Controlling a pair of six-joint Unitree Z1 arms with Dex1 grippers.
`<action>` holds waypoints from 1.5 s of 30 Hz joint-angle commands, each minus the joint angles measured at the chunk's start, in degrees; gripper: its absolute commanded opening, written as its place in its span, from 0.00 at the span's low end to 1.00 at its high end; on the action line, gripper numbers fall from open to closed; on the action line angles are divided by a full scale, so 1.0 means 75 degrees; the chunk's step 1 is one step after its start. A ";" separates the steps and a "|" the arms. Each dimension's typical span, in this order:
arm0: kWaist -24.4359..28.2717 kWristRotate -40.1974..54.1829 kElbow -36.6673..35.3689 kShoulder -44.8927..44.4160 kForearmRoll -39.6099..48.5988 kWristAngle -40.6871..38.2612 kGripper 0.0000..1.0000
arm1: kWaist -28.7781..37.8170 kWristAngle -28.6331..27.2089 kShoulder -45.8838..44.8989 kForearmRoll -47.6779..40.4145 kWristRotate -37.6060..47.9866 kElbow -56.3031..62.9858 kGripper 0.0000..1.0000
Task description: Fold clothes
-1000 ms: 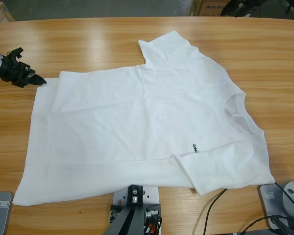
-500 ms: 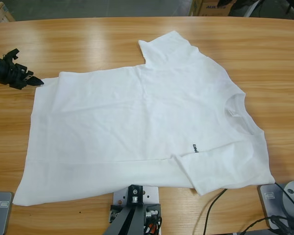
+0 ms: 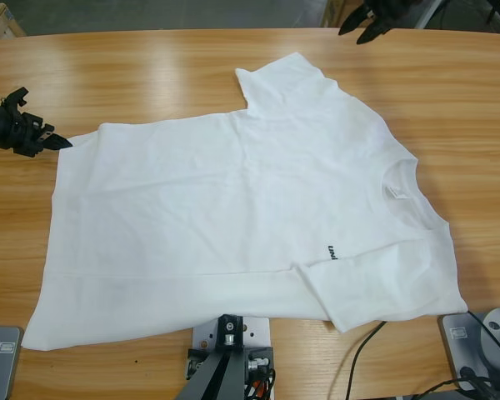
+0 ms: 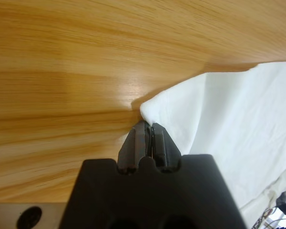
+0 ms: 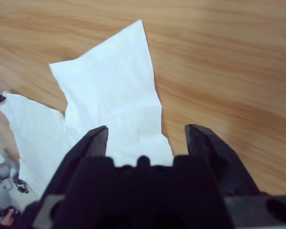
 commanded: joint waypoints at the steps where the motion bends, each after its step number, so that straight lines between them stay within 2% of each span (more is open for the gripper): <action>1: -0.0230 -0.0261 0.0645 0.0173 -0.0503 -0.0063 0.00 | -0.0181 0.0151 0.0910 0.0489 -0.0045 -0.0582 0.66; 12: -0.0305 -0.0367 0.0917 0.0227 -0.0840 -0.0087 0.00 | -0.0087 -0.0161 0.1428 0.0784 -0.0054 -0.0999 0.66; 16: -0.0495 -0.0552 0.0912 0.0269 -0.0990 -0.0098 0.00 | 0.0089 -0.0688 0.1475 0.0934 -0.0057 -0.1168 0.75; 24: -0.0561 -0.0639 0.0931 0.0344 -0.1100 -0.0098 0.00 | 0.0272 -0.0866 0.1632 0.1087 -0.0033 -0.1534 0.72; 25: -0.0563 -0.0643 0.0933 0.0353 -0.1119 -0.0098 0.00 | 0.0276 -0.0840 0.1632 0.1094 -0.0043 -0.1541 0.68; 26: -0.0563 -0.0660 0.0931 0.0356 -0.1135 -0.0098 0.00 | 0.0276 -0.0779 0.1639 0.1112 -0.0050 -0.1531 0.57; 29: -0.0575 -0.0707 0.0928 0.0356 -0.1182 -0.0098 0.00 | 0.0274 -0.0585 0.1667 0.1133 -0.0057 -0.1531 0.39; 44: -0.0575 -0.0709 0.0999 0.0356 -0.1185 -0.0098 0.00 | 0.0733 -0.0062 0.1698 0.1145 -0.0059 -0.1555 0.38; 45: -0.0573 -0.0709 0.1008 0.0356 -0.1185 -0.0098 0.00 | 0.0733 -0.0046 0.1702 0.1150 -0.0057 -0.1555 0.36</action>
